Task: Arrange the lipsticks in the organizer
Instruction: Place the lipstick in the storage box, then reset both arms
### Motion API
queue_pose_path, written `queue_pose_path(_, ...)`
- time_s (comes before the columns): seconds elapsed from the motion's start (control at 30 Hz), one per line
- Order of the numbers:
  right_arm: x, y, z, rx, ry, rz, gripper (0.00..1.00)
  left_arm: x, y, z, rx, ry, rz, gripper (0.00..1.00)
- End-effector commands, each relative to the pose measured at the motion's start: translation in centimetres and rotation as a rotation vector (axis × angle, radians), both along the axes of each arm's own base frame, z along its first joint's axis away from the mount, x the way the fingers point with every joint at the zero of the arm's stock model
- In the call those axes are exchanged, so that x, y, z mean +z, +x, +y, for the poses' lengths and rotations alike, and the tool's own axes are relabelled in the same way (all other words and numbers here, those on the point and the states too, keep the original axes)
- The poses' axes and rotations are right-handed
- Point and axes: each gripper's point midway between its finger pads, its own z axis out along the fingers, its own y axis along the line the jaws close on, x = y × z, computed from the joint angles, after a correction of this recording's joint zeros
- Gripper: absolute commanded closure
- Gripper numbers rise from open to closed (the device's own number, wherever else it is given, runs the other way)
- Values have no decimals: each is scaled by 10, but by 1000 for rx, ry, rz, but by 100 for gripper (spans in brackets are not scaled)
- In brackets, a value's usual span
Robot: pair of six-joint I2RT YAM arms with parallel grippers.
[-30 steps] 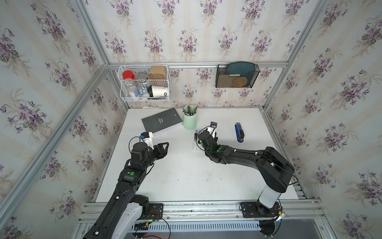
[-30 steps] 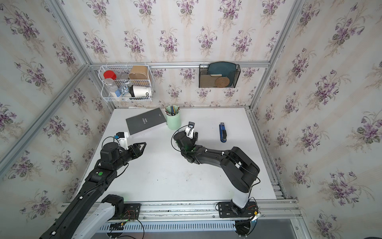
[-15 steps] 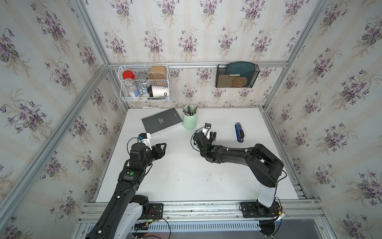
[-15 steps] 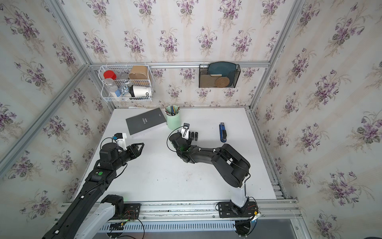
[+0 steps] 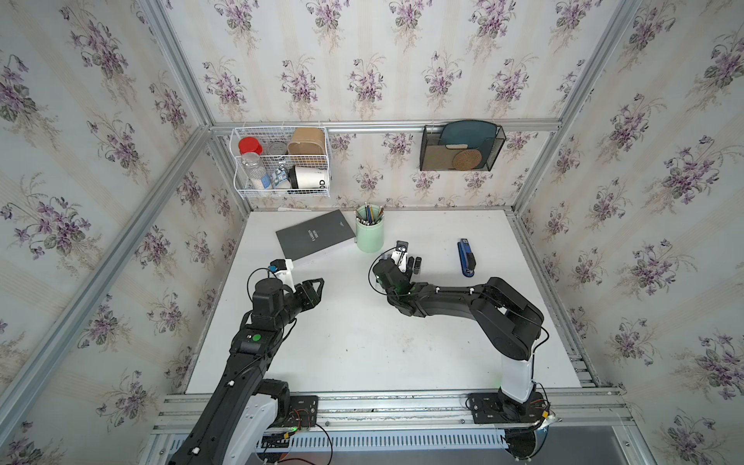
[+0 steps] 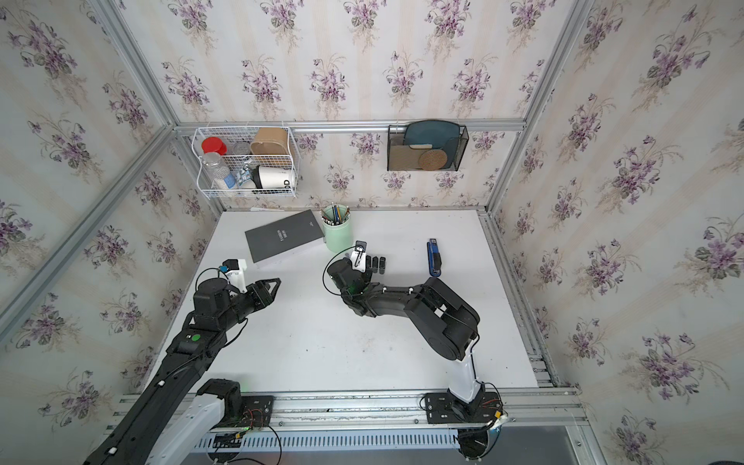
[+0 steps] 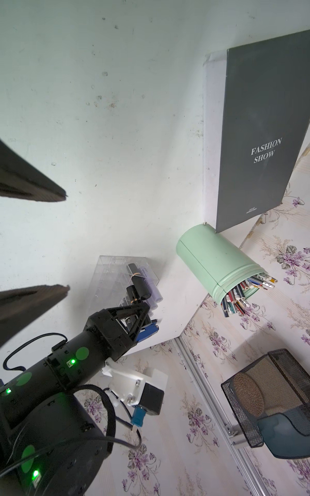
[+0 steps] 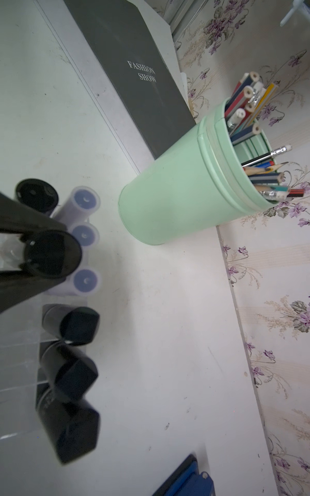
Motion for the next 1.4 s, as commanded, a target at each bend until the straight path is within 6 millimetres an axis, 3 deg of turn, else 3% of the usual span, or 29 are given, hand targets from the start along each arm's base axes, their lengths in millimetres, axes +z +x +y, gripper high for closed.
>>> queue_pose_path(0.0, 4, 3, -4, -26, -7, -26, 97, 4, 2, 0, -3, -6, -18, 46)
queue_pose_path(0.47, -9, 4, -2, -24, -61, -19, 93, 7, 1, 0, -2, -12, -20, 47)
queue_pose_path(0.7, 16, -4, 0, -16, -42, -28, 64, 8, -2, 1, 2, -15, -16, 47)
queue_pose_path(1.0, 56, -17, -1, 41, 29, -16, 56, 28, -9, 8, 21, 25, -46, 46)
queue_pose_path(1.1, 80, -27, -12, 61, 41, -14, 53, 33, -12, 15, 46, 71, -53, 46)
queue_pose_path(1.17, 88, -35, -30, 70, 49, 2, 51, 36, -11, 19, 58, 101, -51, 46)
queue_pose_path(1.27, 83, -46, -63, 135, 95, 84, 49, 38, -9, 26, 78, 155, -52, 45)
queue_pose_path(1.37, 78, -52, -94, 175, 41, 132, 43, 49, -1, 42, 159, 219, -107, 38)
